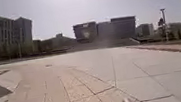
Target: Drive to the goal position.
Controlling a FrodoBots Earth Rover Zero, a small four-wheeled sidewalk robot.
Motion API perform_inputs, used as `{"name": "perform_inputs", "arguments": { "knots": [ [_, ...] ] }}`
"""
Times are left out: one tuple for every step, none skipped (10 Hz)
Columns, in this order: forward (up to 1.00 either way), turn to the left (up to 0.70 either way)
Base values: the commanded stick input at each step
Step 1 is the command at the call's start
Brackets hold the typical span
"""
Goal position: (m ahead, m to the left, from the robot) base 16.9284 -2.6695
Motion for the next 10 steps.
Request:
{"name": "perform_inputs", "arguments": {
  "knots": [
    [0.70,0.01],
    [0.70,0.01],
    [0.70,0.01],
    [0.70,0.01],
    [0.70,0.01],
    [0.70,0.01],
    [0.70,0.01],
    [0.70,0.01],
    [0.70,0.01],
    [0.70,0.01]
  ]
}}
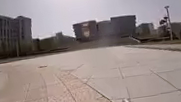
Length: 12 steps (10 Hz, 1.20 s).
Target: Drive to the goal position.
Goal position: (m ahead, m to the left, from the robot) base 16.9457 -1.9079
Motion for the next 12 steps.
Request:
{"name": "perform_inputs", "arguments": {
  "knots": [
    [0.70,0.01],
    [0.70,0.01],
    [0.70,0.01],
    [0.70,0.01],
    [0.70,0.01],
    [0.70,0.01],
    [0.70,0.01],
    [0.70,0.01],
    [0.70,0.01],
    [0.70,0.01],
    [0.70,0.01],
    [0.70,0.01]
  ]
}}
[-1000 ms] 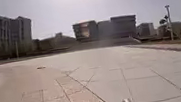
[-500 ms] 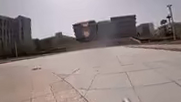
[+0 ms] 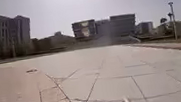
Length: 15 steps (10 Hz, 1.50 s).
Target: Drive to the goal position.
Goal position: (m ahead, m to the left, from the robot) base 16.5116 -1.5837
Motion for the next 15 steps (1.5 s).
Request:
{"name": "perform_inputs", "arguments": {
  "knots": [
    [0.70,0.01],
    [0.70,0.01],
    [0.70,0.01],
    [0.70,0.01],
    [0.70,0.01],
    [0.70,0.01],
    [0.70,0.01],
    [0.70,0.01],
    [0.70,0.01],
    [0.70,0.01],
    [0.70,0.01],
    [0.70,0.01],
    [0.70,0.01],
    [0.70,0.01],
    [0.70,0.01]
  ]
}}
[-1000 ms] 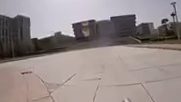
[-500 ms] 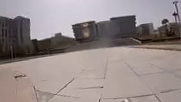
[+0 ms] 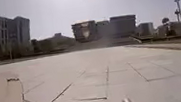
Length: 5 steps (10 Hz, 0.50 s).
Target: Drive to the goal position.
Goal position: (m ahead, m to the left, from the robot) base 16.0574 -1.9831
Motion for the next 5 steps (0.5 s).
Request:
{"name": "perform_inputs", "arguments": {
  "knots": [
    [0.70,0.01],
    [0.70,0.01],
    [0.70,0.01],
    [0.70,0.01],
    [0.70,0.01]
  ]
}}
